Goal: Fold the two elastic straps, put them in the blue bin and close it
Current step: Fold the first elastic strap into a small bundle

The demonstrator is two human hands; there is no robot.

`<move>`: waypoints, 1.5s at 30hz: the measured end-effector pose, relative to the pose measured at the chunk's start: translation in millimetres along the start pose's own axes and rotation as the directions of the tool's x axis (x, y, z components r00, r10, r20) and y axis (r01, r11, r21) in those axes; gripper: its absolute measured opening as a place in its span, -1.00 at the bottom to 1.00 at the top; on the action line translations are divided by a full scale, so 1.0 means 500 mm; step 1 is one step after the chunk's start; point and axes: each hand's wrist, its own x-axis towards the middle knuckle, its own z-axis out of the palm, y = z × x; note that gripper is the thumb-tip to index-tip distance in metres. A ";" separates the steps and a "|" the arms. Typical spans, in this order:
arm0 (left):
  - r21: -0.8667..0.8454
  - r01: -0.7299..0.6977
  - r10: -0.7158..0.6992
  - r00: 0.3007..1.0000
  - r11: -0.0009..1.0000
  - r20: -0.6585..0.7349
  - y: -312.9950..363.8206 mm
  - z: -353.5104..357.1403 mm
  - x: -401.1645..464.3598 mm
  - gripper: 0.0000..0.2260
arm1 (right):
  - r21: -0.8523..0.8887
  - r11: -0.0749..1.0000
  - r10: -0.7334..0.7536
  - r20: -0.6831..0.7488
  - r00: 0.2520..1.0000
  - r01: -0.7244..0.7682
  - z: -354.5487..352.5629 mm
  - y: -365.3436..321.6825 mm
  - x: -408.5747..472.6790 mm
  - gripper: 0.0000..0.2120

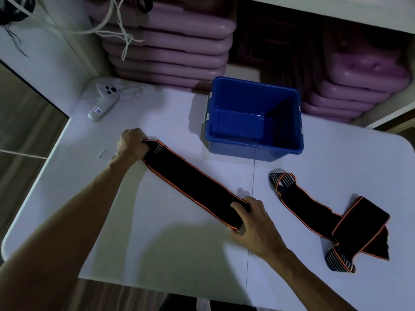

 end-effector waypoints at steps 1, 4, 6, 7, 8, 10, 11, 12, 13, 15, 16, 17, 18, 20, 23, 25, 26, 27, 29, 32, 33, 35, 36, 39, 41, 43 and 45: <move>-0.003 -0.012 0.012 0.999 1.000 0.038 0.008 0.009 -0.011 -0.80 | 0.037 0.999 0.004 -0.003 1.000 -0.004 -0.003 0.011 -0.012 -0.49; 0.032 -0.099 0.092 0.981 0.995 0.169 0.027 0.018 -0.067 -0.51 | 0.104 0.995 0.013 -0.017 1.000 -0.012 -0.006 0.039 -0.044 -0.50; 0.170 -0.346 0.344 0.938 0.923 0.044 0.042 0.022 -0.130 -0.44 | 0.108 0.994 0.014 -0.022 1.000 -0.011 -0.003 0.050 -0.057 -0.51; 0.241 -0.490 0.509 0.861 0.838 -0.021 0.051 0.032 -0.167 -0.48 | 0.102 0.995 0.009 -0.028 1.000 -0.006 -0.001 0.054 -0.061 -0.51; 0.282 -0.609 0.642 0.766 0.742 -0.035 0.057 0.049 -0.201 -0.55 | 0.094 0.996 0.004 -0.037 0.999 0.000 0.001 0.056 -0.064 -0.51; 0.322 -0.731 0.749 0.656 0.602 0.089 0.059 0.100 -0.252 -0.59 | 0.091 0.996 0.003 -0.053 0.999 0.002 0.005 0.059 -0.070 -0.51; 0.341 -0.725 0.726 0.671 0.598 0.153 0.050 0.128 -0.265 -0.57 | 0.096 0.995 0.005 -0.057 0.998 0.000 0.006 0.060 -0.073 -0.51; 0.357 -0.681 0.668 0.722 0.640 0.181 0.036 0.153 -0.268 -0.54 | 0.097 0.995 0.006 -0.061 0.998 0.000 0.006 0.061 -0.076 -0.51; 0.366 -0.616 0.597 0.782 0.697 0.179 0.022 0.170 -0.265 -0.50 | 0.094 0.996 0.006 -0.063 0.998 0.000 0.006 0.062 -0.078 -0.51; 0.372 -0.529 0.499 0.847 0.763 0.182 0.001 0.186 -0.255 -0.43 | 0.085 0.996 0.006 -0.062 0.998 -0.001 0.004 0.065 -0.082 -0.50; 0.379 -0.524 0.489 0.851 0.763 0.193 -0.003 0.188 -0.250 -0.41 | 0.081 0.997 0.005 -0.061 0.998 0.000 0.004 0.066 -0.083 -0.50; 0.385 -0.532 0.492 0.846 0.754 0.205 -0.005 0.187 -0.246 -0.40 | 0.078 0.997 0.003 -0.059 0.998 0.001 0.003 0.068 -0.083 -0.49; 0.388 -0.542 0.500 0.839 0.745 0.212 -0.003 0.184 -0.245 -0.40 | 0.078 0.997 0.002 -0.057 0.998 0.003 0.003 0.069 -0.084 -0.49; 0.381 -0.549 0.511 0.835 0.744 0.204 -0.002 0.179 -0.241 -0.40 | 0.083 0.996 -0.001 -0.056 0.998 0.006 0.003 0.071 -0.085 -0.48; 0.376 -0.528 0.492 0.848 0.761 0.195 -0.003 0.175 -0.236 -0.38 | 0.101 0.995 -0.013 -0.053 0.998 0.018 0.002 0.077 -0.088 -0.45; 0.373 -0.525 0.484 0.851 0.765 0.205 0.000 0.174 -0.233 -0.37 | 0.107 0.994 -0.029 -0.050 0.998 0.034 0.000 0.079 -0.088 -0.44; 0.376 -0.526 0.483 0.850 0.763 0.210 0.001 0.173 -0.233 -0.37 | 0.108 0.993 -0.038 -0.047 0.998 0.043 -0.001 0.080 -0.088 -0.43; 0.383 -0.528 0.485 0.849 0.758 0.211 0.002 0.173 -0.233 -0.37 | 0.108 0.993 -0.049 -0.045 0.998 0.053 -0.002 0.081 -0.087 -0.42; 0.396 -0.529 0.490 0.848 0.750 0.205 -0.001 0.174 -0.231 -0.38 | 0.112 0.991 -0.074 -0.041 0.996 0.078 -0.002 0.080 -0.086 -0.38; 0.396 -0.532 0.490 0.846 0.748 0.210 -0.008 0.171 -0.223 -0.41 | 0.103 0.990 -0.096 -0.030 0.995 0.099 0.001 0.079 -0.086 -0.38; 0.394 -0.541 0.496 0.840 0.743 0.219 -0.006 0.166 -0.221 -0.42 | 0.096 0.990 -0.101 -0.024 0.995 0.102 0.003 0.080 -0.086 -0.38; 0.383 -0.572 0.537 0.818 0.725 0.207 0.008 0.161 -0.228 -0.45 | 0.071 0.992 -0.106 -0.008 0.994 0.106 0.010 0.083 -0.086 -0.39; 0.373 -0.586 0.561 0.807 0.719 0.187 0.019 0.161 -0.240 -0.47 | 0.053 0.993 -0.108 -0.001 0.994 0.108 0.012 0.085 -0.086 -0.38; 0.335 -0.620 0.596 0.781 0.709 0.186 0.033 0.191 -0.297 -0.50 | 0.015 0.993 -0.116 0.012 0.993 0.116 0.014 0.088 -0.087 -0.37; 0.340 -0.633 0.585 0.774 0.696 0.244 0.019 0.218 -0.330 -0.49 | -0.027 0.991 -0.133 0.025 0.991 0.134 0.012 0.094 -0.090 -0.35; 0.353 -0.620 0.565 0.785 0.701 0.256 0.005 0.230 -0.336 -0.47 | -0.074 0.985 -0.151 0.048 0.987 0.155 0.009 0.104 -0.092 -0.34; 0.358 -0.616 0.560 0.788 0.702 0.256 0.001 0.228 -0.330 -0.46 | -0.100 0.982 -0.156 0.064 0.986 0.162 0.006 0.111 -0.094 -0.33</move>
